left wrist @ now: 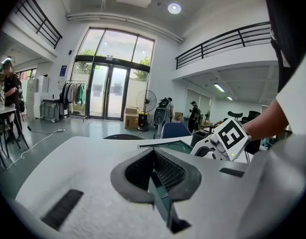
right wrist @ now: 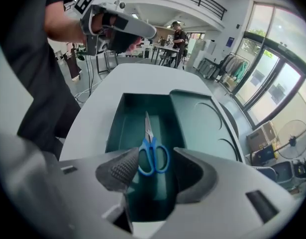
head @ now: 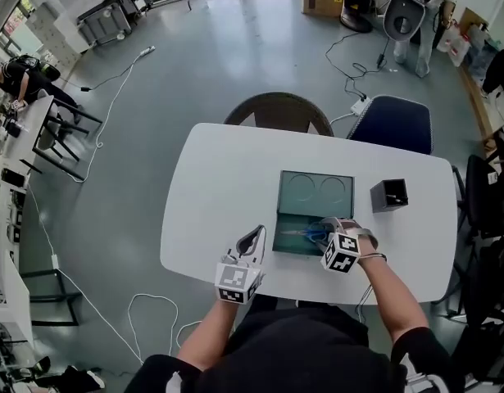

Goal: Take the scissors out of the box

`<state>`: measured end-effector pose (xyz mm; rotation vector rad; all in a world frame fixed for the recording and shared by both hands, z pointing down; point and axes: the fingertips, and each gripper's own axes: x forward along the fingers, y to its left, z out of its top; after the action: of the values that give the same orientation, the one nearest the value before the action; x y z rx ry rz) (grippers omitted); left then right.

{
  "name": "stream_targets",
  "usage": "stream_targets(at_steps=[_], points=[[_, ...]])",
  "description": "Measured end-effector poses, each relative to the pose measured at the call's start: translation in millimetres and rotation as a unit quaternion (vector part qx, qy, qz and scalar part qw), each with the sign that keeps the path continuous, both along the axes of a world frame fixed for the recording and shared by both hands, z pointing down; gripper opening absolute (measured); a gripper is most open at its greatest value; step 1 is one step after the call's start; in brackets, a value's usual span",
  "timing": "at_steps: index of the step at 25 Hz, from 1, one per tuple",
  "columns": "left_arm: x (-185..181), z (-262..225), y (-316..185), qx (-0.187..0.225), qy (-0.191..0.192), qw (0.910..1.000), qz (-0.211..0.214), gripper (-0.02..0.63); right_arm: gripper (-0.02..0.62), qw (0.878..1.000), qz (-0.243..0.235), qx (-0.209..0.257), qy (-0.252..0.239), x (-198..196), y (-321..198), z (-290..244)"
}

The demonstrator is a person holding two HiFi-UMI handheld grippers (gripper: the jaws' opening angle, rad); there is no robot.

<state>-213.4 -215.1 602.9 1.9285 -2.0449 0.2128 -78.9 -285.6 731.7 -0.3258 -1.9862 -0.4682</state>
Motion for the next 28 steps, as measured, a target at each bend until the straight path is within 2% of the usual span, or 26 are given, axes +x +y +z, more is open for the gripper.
stream_targets(at_steps=[11,21,28], points=[[-23,9,19,-0.006,0.008,0.9996,-0.025,0.008,0.198,0.995,-0.054,0.029,0.079,-2,4,37],[-32,12,25,-0.004,0.013,0.9994,-0.031,0.008,0.158,0.991,-0.075,0.024,0.107,-5,12,49],[-31,12,29,-0.001,0.014,0.9993,-0.034,0.008,0.097,0.99,-0.077,0.044,0.112,-7,8,52]])
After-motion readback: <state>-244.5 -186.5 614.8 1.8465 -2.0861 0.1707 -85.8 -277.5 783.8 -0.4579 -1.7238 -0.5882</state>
